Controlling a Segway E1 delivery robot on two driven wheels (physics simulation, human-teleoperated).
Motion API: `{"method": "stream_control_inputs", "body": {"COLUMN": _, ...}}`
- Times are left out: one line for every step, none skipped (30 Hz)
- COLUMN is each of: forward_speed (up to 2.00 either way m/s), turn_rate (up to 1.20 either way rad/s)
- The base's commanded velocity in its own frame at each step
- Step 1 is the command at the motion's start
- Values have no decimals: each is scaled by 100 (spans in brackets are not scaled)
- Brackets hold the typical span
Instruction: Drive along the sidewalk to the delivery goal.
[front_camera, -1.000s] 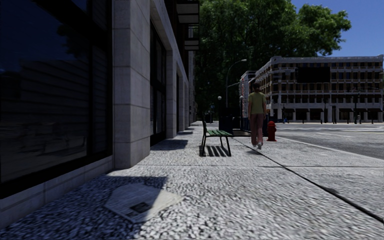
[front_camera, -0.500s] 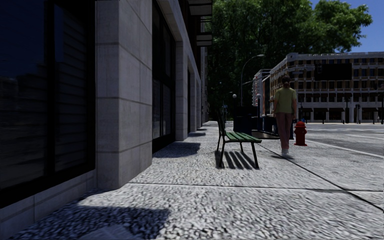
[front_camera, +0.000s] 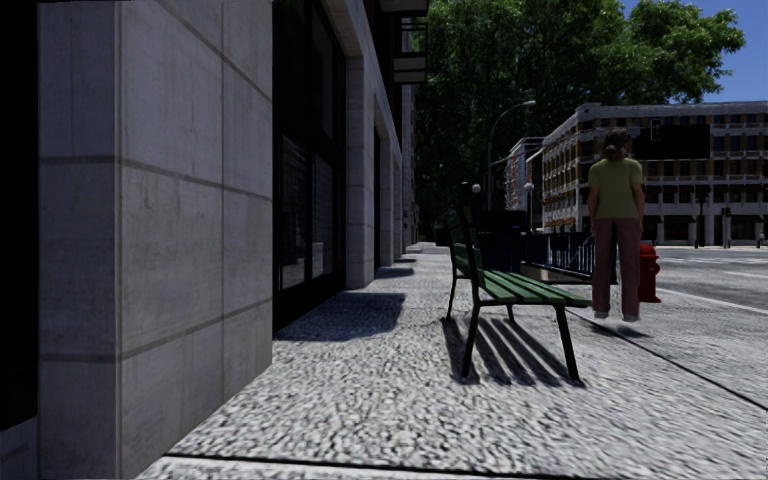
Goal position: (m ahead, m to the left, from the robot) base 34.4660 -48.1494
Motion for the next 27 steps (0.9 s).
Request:
{"method": "stream_control_inputs", "body": {"forward_speed": 200, "turn_rate": 0}}
{"method": "stream_control_inputs", "body": {"forward_speed": 200, "turn_rate": 0}}
{"method": "stream_control_inputs", "body": {"forward_speed": 200, "turn_rate": 0}}
{"method": "stream_control_inputs", "body": {"forward_speed": 200, "turn_rate": 0}}
{"method": "stream_control_inputs", "body": {"forward_speed": 200, "turn_rate": 0}}
{"method": "stream_control_inputs", "body": {"forward_speed": 200, "turn_rate": 0}}
{"method": "stream_control_inputs", "body": {"forward_speed": 200, "turn_rate": 0}}
{"method": "stream_control_inputs", "body": {"forward_speed": 200, "turn_rate": 0}}
{"method": "stream_control_inputs", "body": {"forward_speed": 200, "turn_rate": 0}}
{"method": "stream_control_inputs", "body": {"forward_speed": 200, "turn_rate": 0}}
{"method": "stream_control_inputs", "body": {"forward_speed": 200, "turn_rate": 0}}
{"method": "stream_control_inputs", "body": {"forward_speed": 200, "turn_rate": 0}}
{"method": "stream_control_inputs", "body": {"forward_speed": 200, "turn_rate": 0}}
{"method": "stream_control_inputs", "body": {"forward_speed": 200, "turn_rate": 0}}
{"method": "stream_control_inputs", "body": {"forward_speed": 200, "turn_rate": 0}}
{"method": "stream_control_inputs", "body": {"forward_speed": 200, "turn_rate": 0}}
{"method": "stream_control_inputs", "body": {"forward_speed": 200, "turn_rate": 0}}
{"method": "stream_control_inputs", "body": {"forward_speed": 200, "turn_rate": 0}}
{"method": "stream_control_inputs", "body": {"forward_speed": 200, "turn_rate": 0}}
{"method": "stream_control_inputs", "body": {"forward_speed": 200, "turn_rate": 0}}
{"method": "stream_control_inputs", "body": {"forward_speed": 200, "turn_rate": 0}}
{"method": "stream_control_inputs", "body": {"forward_speed": 200, "turn_rate": 0}}
{"method": "stream_control_inputs", "body": {"forward_speed": 200, "turn_rate": 0}}
{"method": "stream_control_inputs", "body": {"forward_speed": 200, "turn_rate": 0}}
{"method": "stream_control_inputs", "body": {"forward_speed": 200, "turn_rate": 0}}
{"method": "stream_control_inputs", "body": {"forward_speed": 200, "turn_rate": 0}}
{"method": "stream_control_inputs", "body": {"forward_speed": 200, "turn_rate": 0}}
